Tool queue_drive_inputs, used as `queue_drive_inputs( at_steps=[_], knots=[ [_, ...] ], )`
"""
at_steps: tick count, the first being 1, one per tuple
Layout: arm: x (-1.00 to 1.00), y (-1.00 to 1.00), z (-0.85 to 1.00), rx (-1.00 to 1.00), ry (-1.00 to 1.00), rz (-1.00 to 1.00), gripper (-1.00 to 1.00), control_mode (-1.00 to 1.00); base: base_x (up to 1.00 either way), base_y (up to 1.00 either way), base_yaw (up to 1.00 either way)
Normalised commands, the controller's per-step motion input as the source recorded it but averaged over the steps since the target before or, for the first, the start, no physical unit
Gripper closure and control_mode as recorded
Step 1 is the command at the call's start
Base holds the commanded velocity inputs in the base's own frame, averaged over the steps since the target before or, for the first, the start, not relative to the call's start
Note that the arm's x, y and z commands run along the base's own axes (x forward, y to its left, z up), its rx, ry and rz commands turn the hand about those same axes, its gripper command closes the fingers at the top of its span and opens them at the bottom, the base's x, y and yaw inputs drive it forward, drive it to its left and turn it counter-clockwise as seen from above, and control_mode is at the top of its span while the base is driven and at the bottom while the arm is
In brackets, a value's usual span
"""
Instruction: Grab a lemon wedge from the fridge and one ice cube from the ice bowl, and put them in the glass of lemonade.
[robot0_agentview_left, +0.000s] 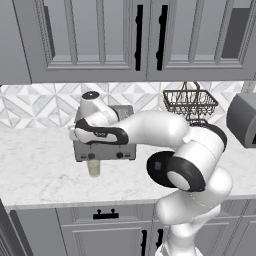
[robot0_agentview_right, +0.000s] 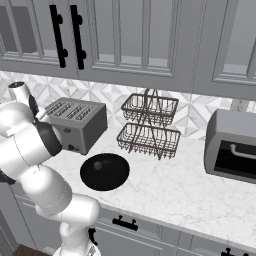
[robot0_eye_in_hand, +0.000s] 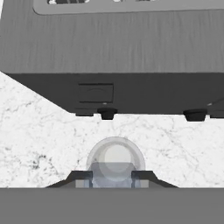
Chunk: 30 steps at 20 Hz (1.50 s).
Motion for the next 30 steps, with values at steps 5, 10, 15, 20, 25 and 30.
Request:
queue_drive_inputs(
  at_steps=[5, 10, 15, 20, 25, 30],
  knots=[
    [0.00, -0.01, -0.12, 0.00, 0.00, -0.02, 1.00, -1.00, 0.00, 0.00, 0.00],
    [0.01, 0.00, -0.08, 0.00, 0.00, 0.00, 1.00, -1.00, 0.00, 0.00, 0.00],
    [0.02, 0.00, -0.17, 0.00, 0.00, -0.01, 1.00, -1.00, 0.00, 0.00, 0.00],
    [0.00, 0.00, 0.00, 0.00, 0.00, 0.00, -1.00, -1.00, 0.00, 0.00, 0.00],
    [0.00, 0.00, 0.00, 0.00, 0.00, 0.00, -1.00, -1.00, 0.00, 0.00, 0.00],
    [0.00, 0.00, 0.00, 0.00, 0.00, 0.00, -1.00, -1.00, 0.00, 0.00, 0.00]
  ],
)
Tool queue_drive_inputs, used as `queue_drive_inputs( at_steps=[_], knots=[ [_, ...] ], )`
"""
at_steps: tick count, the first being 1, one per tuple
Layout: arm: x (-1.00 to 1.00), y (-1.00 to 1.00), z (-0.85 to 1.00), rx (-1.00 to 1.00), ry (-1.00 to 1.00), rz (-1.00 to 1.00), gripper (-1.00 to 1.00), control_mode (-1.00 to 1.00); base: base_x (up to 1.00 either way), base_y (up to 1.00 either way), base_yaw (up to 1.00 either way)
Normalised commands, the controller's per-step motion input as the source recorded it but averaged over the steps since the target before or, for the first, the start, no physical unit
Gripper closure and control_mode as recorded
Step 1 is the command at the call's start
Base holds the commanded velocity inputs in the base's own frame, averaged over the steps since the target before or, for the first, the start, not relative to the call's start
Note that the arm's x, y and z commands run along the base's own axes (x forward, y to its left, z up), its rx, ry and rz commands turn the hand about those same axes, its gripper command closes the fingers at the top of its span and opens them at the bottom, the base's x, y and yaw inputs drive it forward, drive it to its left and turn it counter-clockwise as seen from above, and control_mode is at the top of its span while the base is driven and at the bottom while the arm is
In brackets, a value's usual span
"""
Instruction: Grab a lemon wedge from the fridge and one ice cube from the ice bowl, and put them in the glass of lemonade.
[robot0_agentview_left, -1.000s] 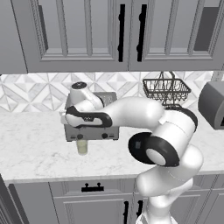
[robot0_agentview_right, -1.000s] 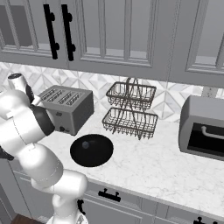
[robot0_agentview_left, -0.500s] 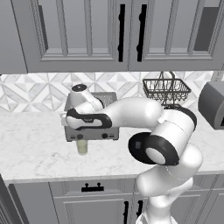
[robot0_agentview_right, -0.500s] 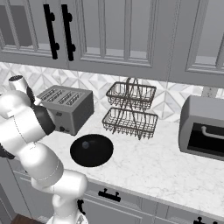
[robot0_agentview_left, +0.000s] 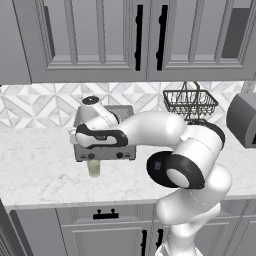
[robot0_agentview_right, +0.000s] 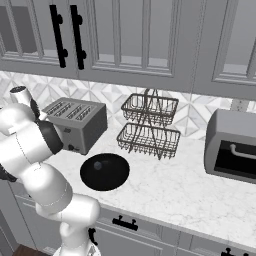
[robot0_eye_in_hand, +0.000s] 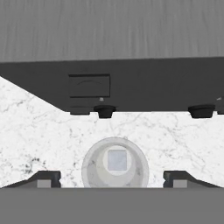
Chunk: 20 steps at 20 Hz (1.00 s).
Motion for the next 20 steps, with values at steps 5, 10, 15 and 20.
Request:
queue_drive_inputs(
  at_steps=[5, 10, 15, 20],
  knots=[
    [0.00, 0.00, 0.00, 0.00, 0.00, 0.00, -1.00, -1.00, 0.00, 0.00, 0.00],
    [-0.16, -0.04, 0.04, 0.03, -0.07, 0.00, -1.00, -1.00, 0.00, 0.00, 0.00],
    [-0.28, -0.21, 0.04, 0.06, -0.10, -0.03, -1.00, -1.00, 0.00, 0.00, 0.00],
    [-0.22, -0.29, 0.01, 0.07, -0.11, -0.04, -1.00, -1.00, 0.00, 0.00, 0.00]
  ],
)
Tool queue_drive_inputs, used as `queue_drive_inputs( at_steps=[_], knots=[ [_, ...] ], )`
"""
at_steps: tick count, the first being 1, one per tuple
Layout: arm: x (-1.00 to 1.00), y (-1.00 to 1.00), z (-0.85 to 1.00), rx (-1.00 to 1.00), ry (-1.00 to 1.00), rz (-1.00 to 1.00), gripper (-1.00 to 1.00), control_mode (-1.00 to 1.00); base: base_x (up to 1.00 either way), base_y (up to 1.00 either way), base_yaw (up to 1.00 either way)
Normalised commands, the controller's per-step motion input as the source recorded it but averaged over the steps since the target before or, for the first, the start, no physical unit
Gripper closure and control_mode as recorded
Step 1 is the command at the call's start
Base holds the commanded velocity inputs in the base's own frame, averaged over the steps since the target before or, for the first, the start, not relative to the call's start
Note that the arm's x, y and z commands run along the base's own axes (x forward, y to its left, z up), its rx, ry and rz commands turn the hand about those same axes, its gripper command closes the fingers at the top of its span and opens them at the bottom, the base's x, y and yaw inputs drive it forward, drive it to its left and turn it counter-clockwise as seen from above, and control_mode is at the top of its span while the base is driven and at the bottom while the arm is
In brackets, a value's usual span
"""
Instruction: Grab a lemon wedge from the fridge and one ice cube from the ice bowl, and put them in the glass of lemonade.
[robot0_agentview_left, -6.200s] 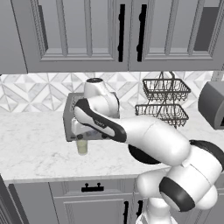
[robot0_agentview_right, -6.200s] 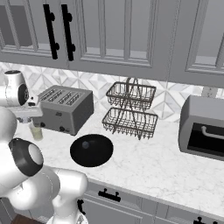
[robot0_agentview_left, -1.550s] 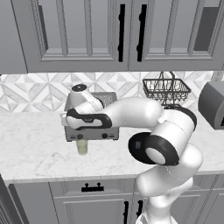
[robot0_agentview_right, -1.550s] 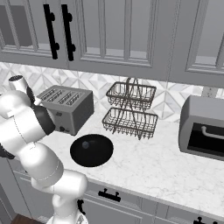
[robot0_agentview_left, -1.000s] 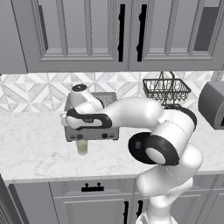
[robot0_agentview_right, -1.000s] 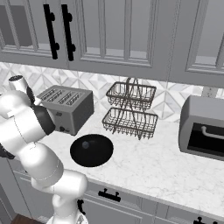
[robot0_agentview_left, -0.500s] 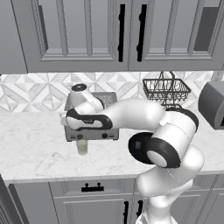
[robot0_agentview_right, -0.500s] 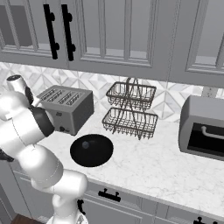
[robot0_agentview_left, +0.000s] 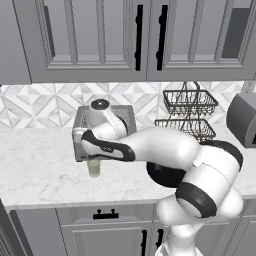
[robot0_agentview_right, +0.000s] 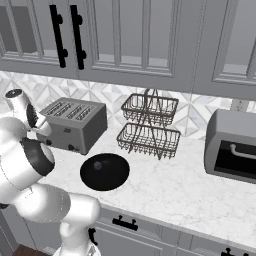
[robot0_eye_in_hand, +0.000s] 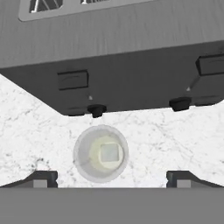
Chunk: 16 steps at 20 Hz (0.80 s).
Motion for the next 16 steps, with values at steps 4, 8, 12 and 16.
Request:
queue_drive_inputs(
  at_steps=[4, 8, 12, 16],
  knots=[
    [-0.24, -0.27, 0.07, 0.07, -0.05, 0.00, -1.00, -1.00, 0.00, 0.00, 0.00],
    [-0.65, -0.15, 0.01, 0.04, -0.01, 0.01, -1.00, -1.00, 0.00, 0.00, 0.00],
    [-0.89, -0.04, 0.13, 0.01, -0.02, 0.10, -1.00, -1.00, 0.00, 0.00, 0.00],
    [-1.00, -0.36, 0.57, -0.01, 0.00, 0.20, -1.00, -1.00, 0.00, 0.00, 0.00]
  ],
)
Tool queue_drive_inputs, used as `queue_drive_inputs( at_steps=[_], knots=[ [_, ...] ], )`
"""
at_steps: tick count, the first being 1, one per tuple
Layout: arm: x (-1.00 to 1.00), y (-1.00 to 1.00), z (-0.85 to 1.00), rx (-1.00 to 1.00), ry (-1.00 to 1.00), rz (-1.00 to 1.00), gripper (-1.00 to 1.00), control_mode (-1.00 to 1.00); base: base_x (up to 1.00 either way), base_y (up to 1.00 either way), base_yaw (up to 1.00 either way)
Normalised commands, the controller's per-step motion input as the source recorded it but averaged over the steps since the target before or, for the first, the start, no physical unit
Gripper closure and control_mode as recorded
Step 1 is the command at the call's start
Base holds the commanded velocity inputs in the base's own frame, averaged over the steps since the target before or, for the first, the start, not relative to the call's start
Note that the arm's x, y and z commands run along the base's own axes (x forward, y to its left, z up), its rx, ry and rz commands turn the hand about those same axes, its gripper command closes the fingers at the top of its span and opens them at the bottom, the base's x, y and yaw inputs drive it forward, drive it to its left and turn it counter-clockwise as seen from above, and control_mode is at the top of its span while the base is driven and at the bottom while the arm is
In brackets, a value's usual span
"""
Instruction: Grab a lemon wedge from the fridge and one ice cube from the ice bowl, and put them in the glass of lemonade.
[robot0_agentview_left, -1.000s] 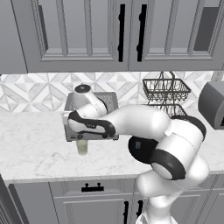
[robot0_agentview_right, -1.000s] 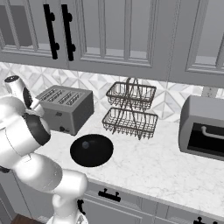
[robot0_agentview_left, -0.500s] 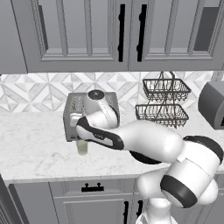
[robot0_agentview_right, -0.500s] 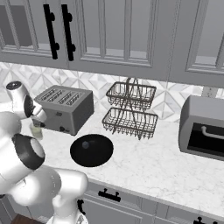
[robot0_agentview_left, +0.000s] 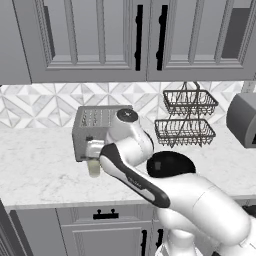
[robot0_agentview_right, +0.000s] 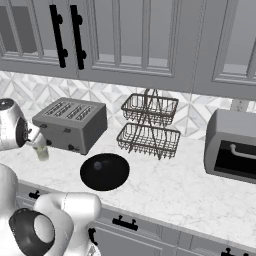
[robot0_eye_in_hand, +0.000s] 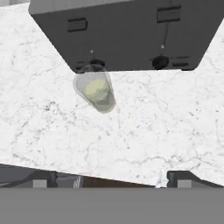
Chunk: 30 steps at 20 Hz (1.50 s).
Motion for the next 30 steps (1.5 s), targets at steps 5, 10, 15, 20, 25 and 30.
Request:
queue_drive_inputs(
  at_steps=[5, 10, 15, 20, 25, 30],
  knots=[
    [-0.93, -0.86, 0.73, -0.13, -0.02, 0.28, -1.00, -1.00, 0.00, 0.00, 0.00],
    [-0.67, -1.00, 0.39, -0.17, -0.07, 0.29, -1.00, -1.00, 0.00, 0.00, 0.00],
    [-0.37, -0.97, 0.31, -0.15, 0.00, 0.00, -1.00, -1.00, 0.00, 0.00, 0.00],
    [-0.03, -0.66, 0.19, -0.08, 0.03, -0.05, -1.00, -1.00, 0.00, 0.00, 0.00],
    [-0.09, -0.16, 0.19, 0.05, 0.00, -0.15, -1.00, -1.00, 0.00, 0.00, 0.00],
    [-0.26, -0.14, 0.30, 0.15, -0.05, -0.21, -1.00, -1.00, 0.00, 0.00, 0.00]
  ],
)
